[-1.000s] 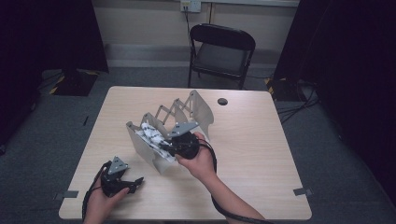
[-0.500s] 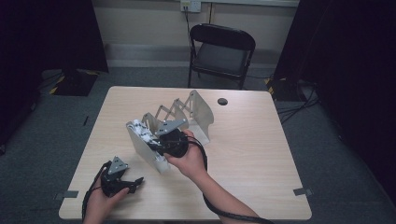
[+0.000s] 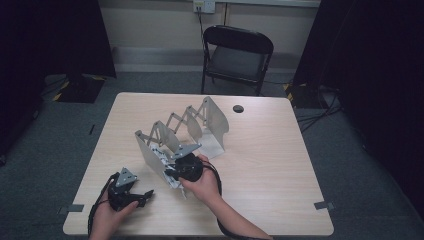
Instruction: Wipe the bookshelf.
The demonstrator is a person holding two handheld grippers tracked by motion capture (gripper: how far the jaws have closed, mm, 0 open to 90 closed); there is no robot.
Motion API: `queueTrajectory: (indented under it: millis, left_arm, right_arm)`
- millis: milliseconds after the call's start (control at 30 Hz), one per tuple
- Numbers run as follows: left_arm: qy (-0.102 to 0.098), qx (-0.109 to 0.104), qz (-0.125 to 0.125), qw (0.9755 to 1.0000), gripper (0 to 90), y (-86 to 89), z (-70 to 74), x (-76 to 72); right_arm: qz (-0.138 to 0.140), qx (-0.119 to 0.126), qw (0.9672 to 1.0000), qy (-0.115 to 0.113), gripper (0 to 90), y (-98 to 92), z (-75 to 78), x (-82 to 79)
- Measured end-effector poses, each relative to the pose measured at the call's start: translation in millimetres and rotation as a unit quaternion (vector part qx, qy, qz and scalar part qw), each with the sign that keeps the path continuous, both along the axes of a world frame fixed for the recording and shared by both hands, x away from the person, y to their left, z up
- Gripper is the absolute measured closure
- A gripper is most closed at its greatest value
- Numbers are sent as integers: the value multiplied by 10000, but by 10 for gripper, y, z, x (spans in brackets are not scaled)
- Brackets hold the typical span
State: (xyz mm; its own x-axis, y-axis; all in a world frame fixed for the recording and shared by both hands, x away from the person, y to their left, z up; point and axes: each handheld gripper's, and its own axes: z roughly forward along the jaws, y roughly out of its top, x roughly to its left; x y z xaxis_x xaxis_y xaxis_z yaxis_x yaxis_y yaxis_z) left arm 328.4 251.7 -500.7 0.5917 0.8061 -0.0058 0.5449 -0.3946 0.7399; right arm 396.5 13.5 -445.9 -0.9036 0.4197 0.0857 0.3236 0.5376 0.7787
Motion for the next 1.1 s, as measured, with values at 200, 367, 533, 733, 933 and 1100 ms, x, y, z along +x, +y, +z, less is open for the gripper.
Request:
queueTrajectory:
  millis: [200, 367, 533, 733, 933, 1100]
  left_arm:
    - [0, 3, 1, 10000, 151, 0, 0, 0]
    - [1, 1, 3, 10000, 151, 0, 0, 0]
    - [-1, -1, 1, 10000, 151, 0, 0, 0]
    - [-1, 2, 2, 10000, 151, 0, 0, 0]
    - [-7, 17, -12, 10000, 149, 1, 1, 1]
    - [-6, 18, -16, 10000, 146, 1, 0, 2]
  right_arm:
    - [-27, -190, 9998, 83, 789, -11, -199, -35]
    - [-20, -259, 9996, 65, 786, -38, -313, -58]
    - [-53, -279, 9996, 35, 786, -48, -326, -60]
    - [-105, -319, 9994, -16, 786, -126, -219, -35]
    - [-192, -212, 9995, -147, 787, -248, 12, -8]
    - [-228, -83, 9994, -264, 787, -321, 291, 24]
